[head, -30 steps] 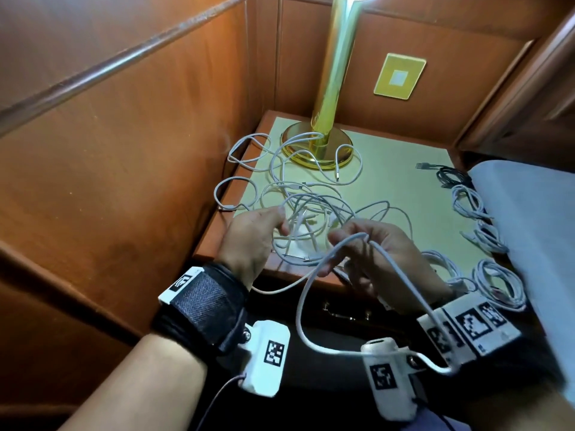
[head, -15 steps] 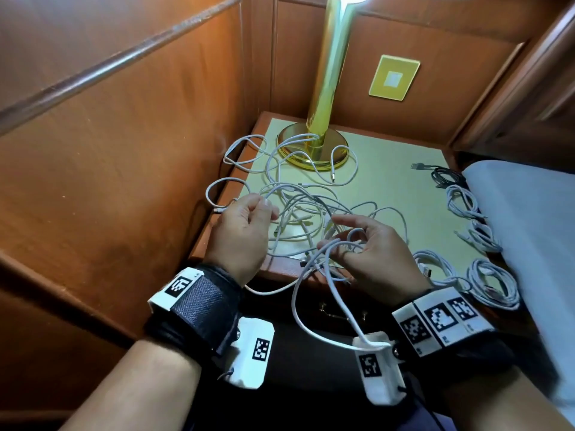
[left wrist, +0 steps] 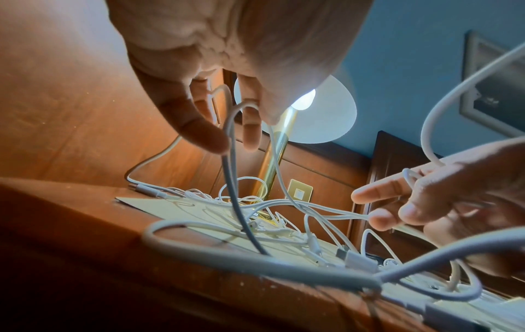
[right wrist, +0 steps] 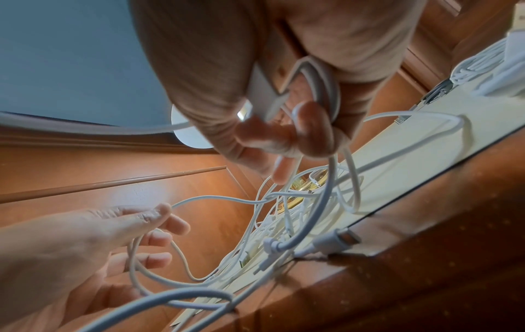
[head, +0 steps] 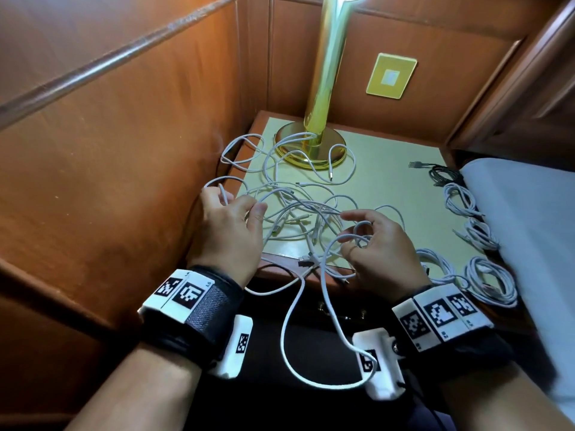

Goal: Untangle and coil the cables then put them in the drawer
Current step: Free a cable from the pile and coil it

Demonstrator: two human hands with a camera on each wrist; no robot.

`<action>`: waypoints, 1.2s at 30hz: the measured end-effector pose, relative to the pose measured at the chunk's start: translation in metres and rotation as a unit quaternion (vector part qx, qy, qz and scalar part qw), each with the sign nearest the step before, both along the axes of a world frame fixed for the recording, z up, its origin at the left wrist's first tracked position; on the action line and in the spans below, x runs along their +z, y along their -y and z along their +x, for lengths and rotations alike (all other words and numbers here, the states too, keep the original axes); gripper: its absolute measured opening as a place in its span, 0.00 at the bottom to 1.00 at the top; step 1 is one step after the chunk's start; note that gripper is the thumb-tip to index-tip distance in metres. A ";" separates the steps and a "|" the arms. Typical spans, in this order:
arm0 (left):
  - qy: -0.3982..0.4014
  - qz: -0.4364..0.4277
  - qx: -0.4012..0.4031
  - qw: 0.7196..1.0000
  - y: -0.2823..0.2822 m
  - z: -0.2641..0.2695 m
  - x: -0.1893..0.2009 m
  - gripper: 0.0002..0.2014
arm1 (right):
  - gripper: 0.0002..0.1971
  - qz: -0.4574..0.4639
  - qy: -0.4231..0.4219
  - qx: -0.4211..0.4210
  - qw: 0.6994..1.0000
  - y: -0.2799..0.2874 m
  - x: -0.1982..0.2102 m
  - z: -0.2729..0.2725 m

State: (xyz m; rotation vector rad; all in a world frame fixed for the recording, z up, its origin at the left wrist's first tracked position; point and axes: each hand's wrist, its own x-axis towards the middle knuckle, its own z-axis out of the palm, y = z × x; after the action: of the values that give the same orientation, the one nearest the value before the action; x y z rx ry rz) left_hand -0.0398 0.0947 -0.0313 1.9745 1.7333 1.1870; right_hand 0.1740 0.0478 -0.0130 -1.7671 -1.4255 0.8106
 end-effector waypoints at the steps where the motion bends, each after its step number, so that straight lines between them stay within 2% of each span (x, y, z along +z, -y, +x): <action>1: -0.007 0.007 -0.004 1.000 0.000 0.000 0.000 0.12 | 0.19 0.003 -0.005 -0.005 1.000 -0.001 -0.001 0.001; 4: -0.006 -0.016 -0.061 0.998 0.001 0.001 0.000 0.14 | 0.19 0.008 -0.018 -0.018 1.000 -0.001 -0.001 0.000; 7: 0.066 -0.074 -0.082 0.992 0.006 0.007 0.004 0.14 | 0.18 0.010 -0.007 -0.021 1.000 -0.001 0.000 0.000; 9: 0.093 -0.060 -0.038 0.993 0.004 0.005 0.004 0.16 | 0.18 0.011 0.001 -0.024 1.000 -0.001 0.001 0.000; 11: 0.080 -0.056 0.002 0.995 -0.001 -0.002 0.005 0.15 | 0.18 0.011 0.003 -0.030 1.000 -0.001 0.001 0.000; 16: 0.025 -0.199 0.078 0.977 -0.002 -0.012 0.014 0.08 | 0.18 0.018 -0.005 -0.027 0.999 -0.001 0.002 -0.001; 20: -0.038 -0.231 0.118 0.965 -0.004 -0.020 0.012 0.15 | 0.18 0.025 -0.001 -0.023 0.999 0.000 0.001 -0.001; 23: -0.087 -0.198 0.108 0.970 -0.004 -0.026 0.008 0.18 | 0.18 0.026 0.009 -0.023 0.999 0.000 0.000 0.000; 25: -0.101 -0.118 0.080 0.985 -0.007 -0.028 0.005 0.12 | 0.18 0.031 0.014 -0.024 0.999 0.000 0.000 0.000; 26: -0.097 -0.072 0.056 0.991 -0.008 -0.027 0.004 0.13 | 0.18 0.032 0.015 -0.024 0.999 0.000 0.001 0.000; 29: -0.043 0.018 -0.013 0.999 -0.006 -0.019 0.007 0.18 | 0.18 0.034 0.014 -0.019 0.999 0.000 0.000 0.000; 32: 0.039 0.009 -0.096 0.995 0.004 -0.009 0.017 0.18 | 0.21 0.044 0.024 -0.007 0.999 -0.001 -0.001 -0.003; 36: 0.204 0.025 -0.206 0.957 0.019 0.009 0.028 0.18 | 0.32 0.072 0.029 0.011 0.997 0.000 -0.003 -0.011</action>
State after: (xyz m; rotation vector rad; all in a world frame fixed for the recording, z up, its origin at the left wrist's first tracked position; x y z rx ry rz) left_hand -0.0312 0.0756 -0.0034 1.8273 1.0391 1.3656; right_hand 0.1631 0.0479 -0.0155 -1.6802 -1.5040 0.6557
